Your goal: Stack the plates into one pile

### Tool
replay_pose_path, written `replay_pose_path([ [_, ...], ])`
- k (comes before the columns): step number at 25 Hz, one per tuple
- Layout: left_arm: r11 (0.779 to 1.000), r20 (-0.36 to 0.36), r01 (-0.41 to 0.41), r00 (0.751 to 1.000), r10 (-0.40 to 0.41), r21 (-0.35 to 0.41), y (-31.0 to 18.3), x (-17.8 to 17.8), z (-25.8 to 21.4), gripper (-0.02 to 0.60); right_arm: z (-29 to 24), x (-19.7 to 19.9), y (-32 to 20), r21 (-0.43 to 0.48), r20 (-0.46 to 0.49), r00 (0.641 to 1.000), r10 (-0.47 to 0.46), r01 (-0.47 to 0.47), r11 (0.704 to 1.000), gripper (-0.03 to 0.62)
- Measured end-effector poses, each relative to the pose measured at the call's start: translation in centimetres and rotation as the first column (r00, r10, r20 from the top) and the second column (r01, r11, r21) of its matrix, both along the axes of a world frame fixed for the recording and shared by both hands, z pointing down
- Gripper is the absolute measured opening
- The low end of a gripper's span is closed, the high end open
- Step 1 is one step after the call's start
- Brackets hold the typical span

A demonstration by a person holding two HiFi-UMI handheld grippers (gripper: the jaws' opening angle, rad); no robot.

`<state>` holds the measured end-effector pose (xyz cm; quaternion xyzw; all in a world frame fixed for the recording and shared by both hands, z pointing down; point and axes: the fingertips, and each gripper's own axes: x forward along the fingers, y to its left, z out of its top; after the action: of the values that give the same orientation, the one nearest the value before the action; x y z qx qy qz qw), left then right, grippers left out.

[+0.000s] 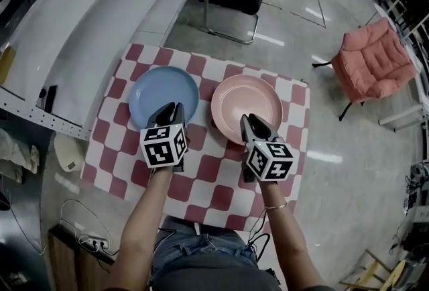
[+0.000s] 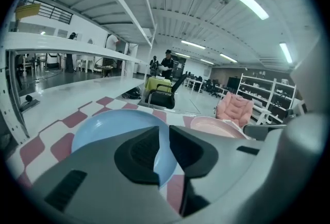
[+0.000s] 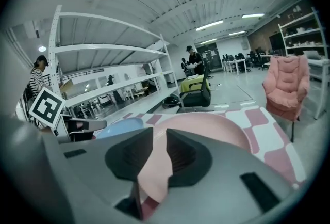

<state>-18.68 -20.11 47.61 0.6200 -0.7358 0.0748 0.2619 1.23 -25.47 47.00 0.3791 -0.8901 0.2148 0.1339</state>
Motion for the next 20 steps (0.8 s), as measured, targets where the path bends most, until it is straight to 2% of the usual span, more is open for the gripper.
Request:
replay_pose_path([
  [7, 0.995, 0.02, 0.101, 0.995, -0.101, -0.006, 5.0, -5.3, -0.6, 0.072, -1.0, -6.1, 3.6, -0.012, 0.039, 0.99, -0.134, 0.135, 0.991, 0.089],
  [12, 0.99, 0.019, 0.138, 0.99, -0.138, -0.011, 7.4, -8.5, -0.4, 0.083, -0.8, -9.6, 5.9, -0.029, 0.035, 0.98, -0.195, 0.196, 0.98, 0.089],
  [16, 0.989, 0.014, 0.147, 0.989, -0.147, -0.018, 8.4, -10.9, 0.2, 0.089, 0.0, -12.1, 7.2, -0.056, 0.028, 0.976, -0.214, 0.215, 0.975, 0.094],
  [20, 0.991, 0.004, 0.133, 0.991, -0.132, -0.035, 8.7, -13.4, 1.0, 0.1, 1.2, -14.2, 7.6, -0.098, 0.022, 0.983, -0.18, 0.181, 0.979, 0.114],
])
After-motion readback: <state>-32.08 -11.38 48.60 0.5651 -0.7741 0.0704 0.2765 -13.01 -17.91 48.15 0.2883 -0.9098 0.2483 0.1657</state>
